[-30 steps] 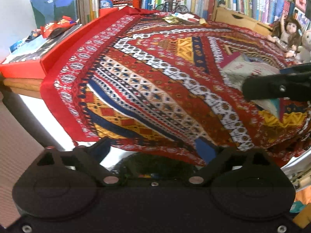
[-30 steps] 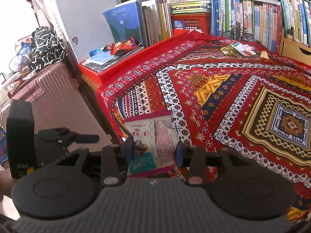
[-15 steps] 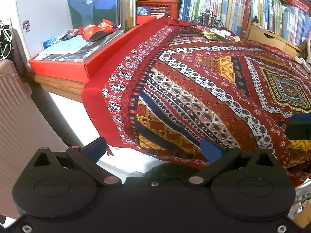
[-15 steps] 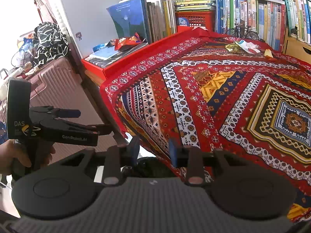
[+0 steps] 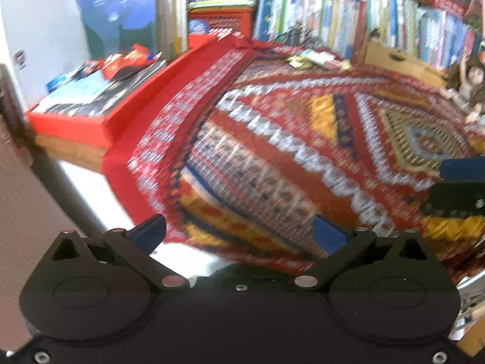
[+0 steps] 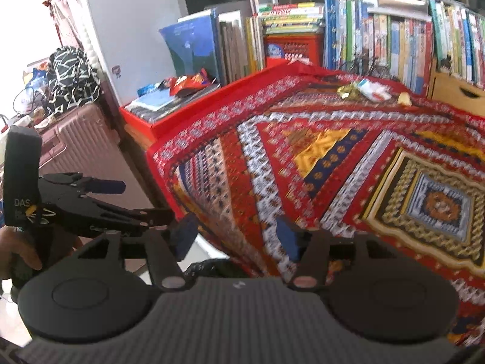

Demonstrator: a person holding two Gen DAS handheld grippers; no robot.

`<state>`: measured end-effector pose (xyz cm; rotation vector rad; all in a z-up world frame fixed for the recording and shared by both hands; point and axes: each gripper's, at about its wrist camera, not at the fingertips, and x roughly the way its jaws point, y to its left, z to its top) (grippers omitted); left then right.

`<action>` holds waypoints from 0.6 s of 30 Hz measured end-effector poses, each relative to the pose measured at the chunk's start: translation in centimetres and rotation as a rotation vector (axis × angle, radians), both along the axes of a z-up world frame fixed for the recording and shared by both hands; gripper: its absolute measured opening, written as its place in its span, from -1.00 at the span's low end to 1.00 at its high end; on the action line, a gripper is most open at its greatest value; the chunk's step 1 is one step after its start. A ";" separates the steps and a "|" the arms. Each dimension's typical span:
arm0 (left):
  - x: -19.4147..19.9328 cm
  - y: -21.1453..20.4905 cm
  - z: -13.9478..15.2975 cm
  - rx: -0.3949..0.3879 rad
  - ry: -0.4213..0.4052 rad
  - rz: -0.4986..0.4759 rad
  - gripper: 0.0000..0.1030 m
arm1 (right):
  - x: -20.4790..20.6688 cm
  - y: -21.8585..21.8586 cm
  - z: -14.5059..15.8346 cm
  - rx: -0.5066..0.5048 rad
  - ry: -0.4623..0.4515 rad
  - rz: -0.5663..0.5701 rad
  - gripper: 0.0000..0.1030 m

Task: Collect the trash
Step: 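Open the left tool to drop the cookie bag while the right tool releases the pink bag, then move both tools back over the litter pile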

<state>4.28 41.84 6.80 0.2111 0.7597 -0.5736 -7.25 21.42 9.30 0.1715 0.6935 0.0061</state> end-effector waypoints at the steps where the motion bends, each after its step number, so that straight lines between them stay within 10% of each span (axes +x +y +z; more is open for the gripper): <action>1: 0.1 -0.7 0.5 -0.004 -0.011 -0.011 0.99 | 0.1 -0.4 0.4 -0.008 -0.008 -0.002 0.46; 8: 2.9 -6.8 5.3 -0.085 -0.073 -0.035 0.99 | 1.9 -5.4 4.0 -0.019 -0.095 -0.021 0.98; 18: 10.1 -16.3 11.9 -0.234 -0.152 -0.050 0.99 | 6.4 -15.5 9.1 -0.065 -0.241 -0.145 1.00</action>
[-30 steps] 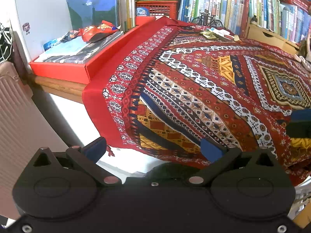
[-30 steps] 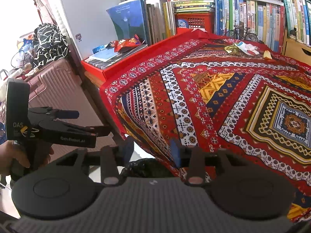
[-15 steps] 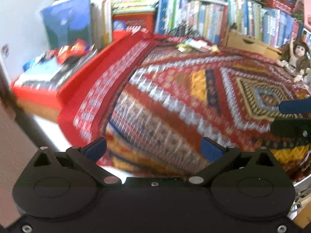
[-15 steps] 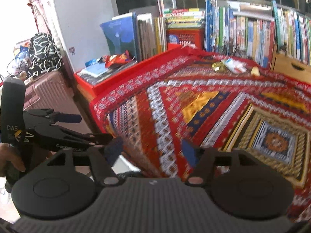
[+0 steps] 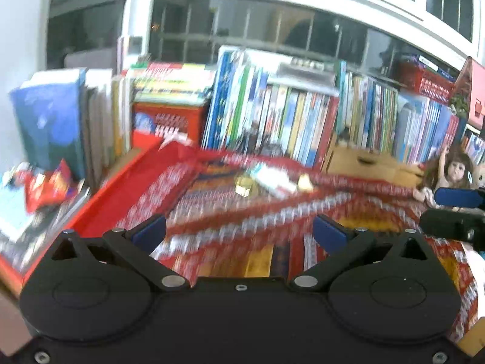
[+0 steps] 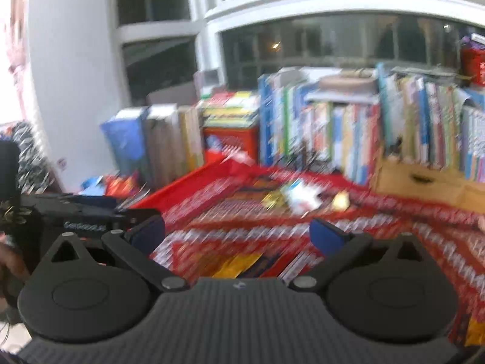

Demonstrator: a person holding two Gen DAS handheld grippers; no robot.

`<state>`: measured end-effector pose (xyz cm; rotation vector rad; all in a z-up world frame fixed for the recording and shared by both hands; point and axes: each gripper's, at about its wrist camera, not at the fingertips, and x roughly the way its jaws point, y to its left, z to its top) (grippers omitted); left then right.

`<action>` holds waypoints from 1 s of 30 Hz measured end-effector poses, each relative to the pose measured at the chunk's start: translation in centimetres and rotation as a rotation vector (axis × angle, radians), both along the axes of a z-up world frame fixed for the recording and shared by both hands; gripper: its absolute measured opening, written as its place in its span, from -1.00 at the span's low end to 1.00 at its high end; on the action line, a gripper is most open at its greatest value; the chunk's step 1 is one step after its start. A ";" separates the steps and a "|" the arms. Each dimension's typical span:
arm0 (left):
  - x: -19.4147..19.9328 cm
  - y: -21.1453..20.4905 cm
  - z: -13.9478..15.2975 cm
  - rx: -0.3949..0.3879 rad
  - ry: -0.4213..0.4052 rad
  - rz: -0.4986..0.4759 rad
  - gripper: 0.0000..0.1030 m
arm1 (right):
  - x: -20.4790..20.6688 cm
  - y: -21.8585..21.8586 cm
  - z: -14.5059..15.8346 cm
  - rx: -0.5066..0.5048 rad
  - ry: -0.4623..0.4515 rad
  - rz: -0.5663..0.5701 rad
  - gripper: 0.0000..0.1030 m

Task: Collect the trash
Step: 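Move both tools back over the litter pile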

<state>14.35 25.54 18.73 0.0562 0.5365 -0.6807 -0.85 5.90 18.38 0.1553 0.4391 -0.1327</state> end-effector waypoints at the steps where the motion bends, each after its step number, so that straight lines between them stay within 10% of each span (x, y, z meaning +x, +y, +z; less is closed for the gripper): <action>1: 0.7 -1.0 0.4 0.003 -0.017 -0.002 0.99 | 0.5 -1.2 0.4 0.002 -0.016 -0.015 1.00; 13: 10.7 -13.5 -2.1 0.097 -0.016 -0.008 0.99 | 10.8 -14.1 -2.0 -0.068 0.049 -0.117 0.96; 18: 12.2 -15.2 -5.7 0.131 0.069 -0.001 0.99 | 16.1 -15.5 -6.9 -0.081 0.154 -0.011 0.22; 30: 13.5 -15.7 -10.3 0.240 0.149 0.039 0.99 | 25.6 -13.0 -15.4 -0.108 0.288 0.158 -0.46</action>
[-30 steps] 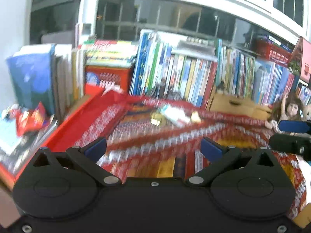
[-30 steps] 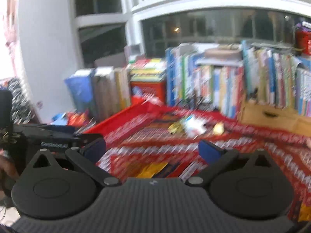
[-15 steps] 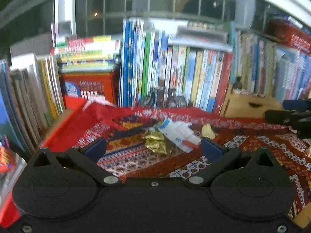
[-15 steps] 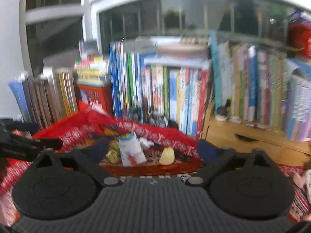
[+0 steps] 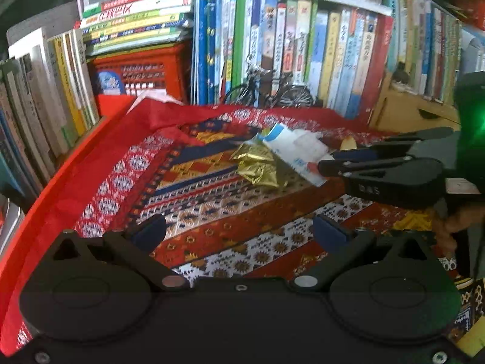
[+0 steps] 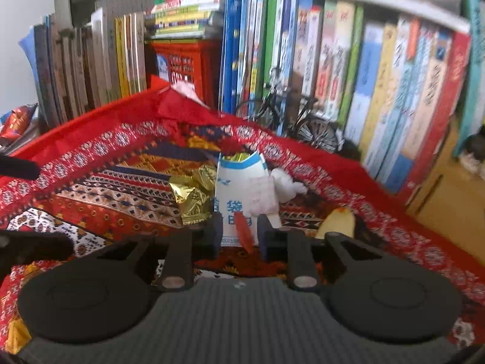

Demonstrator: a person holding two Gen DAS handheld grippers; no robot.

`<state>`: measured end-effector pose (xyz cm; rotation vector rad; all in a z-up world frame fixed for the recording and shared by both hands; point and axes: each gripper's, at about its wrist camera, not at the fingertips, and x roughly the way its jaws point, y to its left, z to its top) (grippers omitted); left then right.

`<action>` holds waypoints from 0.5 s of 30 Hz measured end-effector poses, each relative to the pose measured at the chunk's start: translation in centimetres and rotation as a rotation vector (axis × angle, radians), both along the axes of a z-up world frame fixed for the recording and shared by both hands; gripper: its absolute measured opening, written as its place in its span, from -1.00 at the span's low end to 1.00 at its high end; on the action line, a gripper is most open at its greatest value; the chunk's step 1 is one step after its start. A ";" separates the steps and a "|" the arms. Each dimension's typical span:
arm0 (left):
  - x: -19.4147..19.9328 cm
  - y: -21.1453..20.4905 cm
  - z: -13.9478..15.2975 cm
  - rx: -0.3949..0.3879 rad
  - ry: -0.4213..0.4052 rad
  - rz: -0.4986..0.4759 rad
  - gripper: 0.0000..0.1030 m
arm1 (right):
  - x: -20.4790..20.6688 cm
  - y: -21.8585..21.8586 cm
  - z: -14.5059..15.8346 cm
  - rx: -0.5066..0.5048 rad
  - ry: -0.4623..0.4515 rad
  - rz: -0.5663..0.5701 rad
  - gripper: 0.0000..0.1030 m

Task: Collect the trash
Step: 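Move both tools back over the litter pile, then reach into the pile and grasp a red stick with the right tool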

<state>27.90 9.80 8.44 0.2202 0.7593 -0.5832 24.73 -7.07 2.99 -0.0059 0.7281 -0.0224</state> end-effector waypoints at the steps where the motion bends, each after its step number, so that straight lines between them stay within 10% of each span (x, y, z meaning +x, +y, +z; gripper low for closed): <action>1: 0.0 0.1 -0.1 -0.002 0.006 0.007 0.99 | 0.4 0.0 -0.4 -0.002 0.007 0.001 -0.46; 5: -0.4 0.3 -0.4 0.008 0.015 0.009 0.99 | 1.4 -0.1 -1.9 -0.001 0.049 0.015 -0.77; 15: -0.7 0.6 -0.6 0.020 0.019 0.018 0.99 | -5.5 -1.9 0.6 0.129 0.119 -0.006 -0.76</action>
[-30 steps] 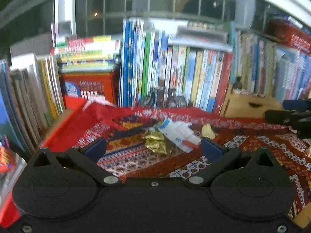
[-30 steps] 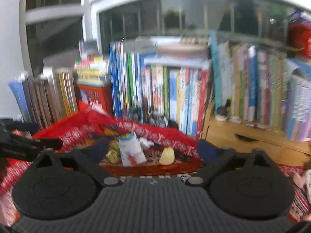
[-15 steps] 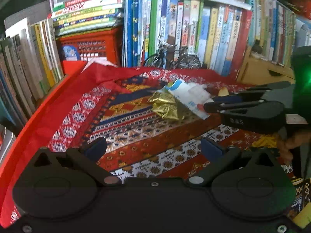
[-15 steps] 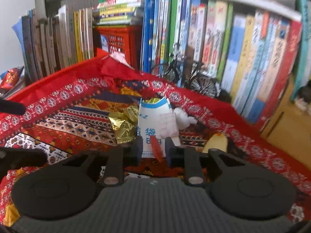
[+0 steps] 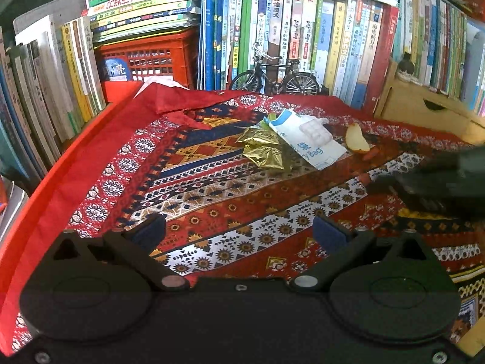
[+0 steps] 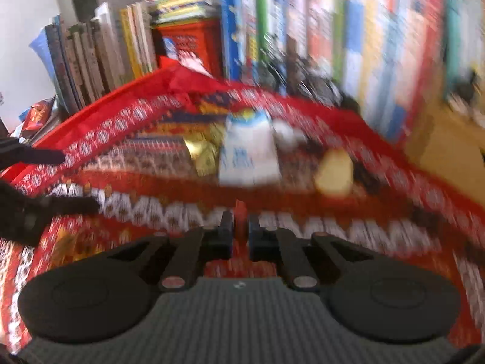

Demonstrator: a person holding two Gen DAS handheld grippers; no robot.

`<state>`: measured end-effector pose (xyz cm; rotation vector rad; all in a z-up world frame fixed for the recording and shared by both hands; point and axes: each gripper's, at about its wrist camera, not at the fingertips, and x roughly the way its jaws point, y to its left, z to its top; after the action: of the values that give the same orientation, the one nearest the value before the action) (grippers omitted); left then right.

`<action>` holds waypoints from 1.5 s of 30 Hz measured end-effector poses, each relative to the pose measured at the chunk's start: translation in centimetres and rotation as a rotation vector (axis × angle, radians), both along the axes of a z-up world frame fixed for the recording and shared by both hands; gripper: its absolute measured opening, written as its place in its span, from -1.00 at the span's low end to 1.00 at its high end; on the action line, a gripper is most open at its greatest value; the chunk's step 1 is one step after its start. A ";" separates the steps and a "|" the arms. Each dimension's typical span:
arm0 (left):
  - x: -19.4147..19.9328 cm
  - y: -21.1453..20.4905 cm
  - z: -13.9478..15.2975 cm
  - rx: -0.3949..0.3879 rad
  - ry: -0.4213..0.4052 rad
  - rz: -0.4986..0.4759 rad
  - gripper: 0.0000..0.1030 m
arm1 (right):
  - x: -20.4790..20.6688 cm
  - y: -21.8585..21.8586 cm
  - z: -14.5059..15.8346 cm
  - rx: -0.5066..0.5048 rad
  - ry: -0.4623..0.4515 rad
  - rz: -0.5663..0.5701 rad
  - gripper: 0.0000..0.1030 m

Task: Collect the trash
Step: 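Reach into the pile and grasp a red stick with the right tool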

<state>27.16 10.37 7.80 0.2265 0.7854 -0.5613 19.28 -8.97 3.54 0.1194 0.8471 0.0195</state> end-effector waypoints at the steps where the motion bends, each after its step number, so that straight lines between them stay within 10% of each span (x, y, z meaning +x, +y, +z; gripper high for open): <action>1: 0.0 -0.1 -0.1 -0.001 0.000 0.002 0.99 | -0.8 -0.1 -0.1 0.001 0.023 -0.022 -0.73; 5: 0.1 -0.7 -0.6 -0.008 0.023 0.004 0.99 | -3.1 -0.5 -1.0 0.173 0.094 -0.060 0.17; 9: -0.2 -1.4 -0.8 -0.021 0.035 0.000 0.99 | -4.9 0.2 -1.0 0.155 0.087 -0.041 0.27; 14: -1.0 -2.1 -0.8 -0.007 0.021 -0.036 0.99 | -6.1 -1.2 -2.0 0.094 0.100 -0.139 0.22; 20: -1.1 -2.2 -1.1 0.001 0.034 -0.032 0.99 | -6.1 -1.7 -2.9 0.053 0.095 -0.158 -0.58; 29: -1.0 -1.6 -1.0 0.012 0.032 -0.015 0.99 | -4.6 -0.6 -3.1 -0.112 0.094 -0.071 -0.60; 35: -1.2 -1.4 -1.0 0.011 0.032 -0.013 0.99 | -4.0 -3.5 -3.5 -0.218 0.100 -0.210 -0.59; 42: -1.4 -1.4 -1.2 0.005 0.041 -0.005 0.99 | -5.3 -4.8 -2.2 -0.081 0.016 -0.290 0.44; 45: -1.4 -1.6 -1.5 0.010 0.048 -0.008 0.99 | -5.8 -2.4 -1.8 -0.021 -0.020 -0.240 0.55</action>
<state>25.76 8.72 6.28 0.2262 0.8344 -0.5716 13.52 -11.40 1.74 0.1996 0.8083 -0.2131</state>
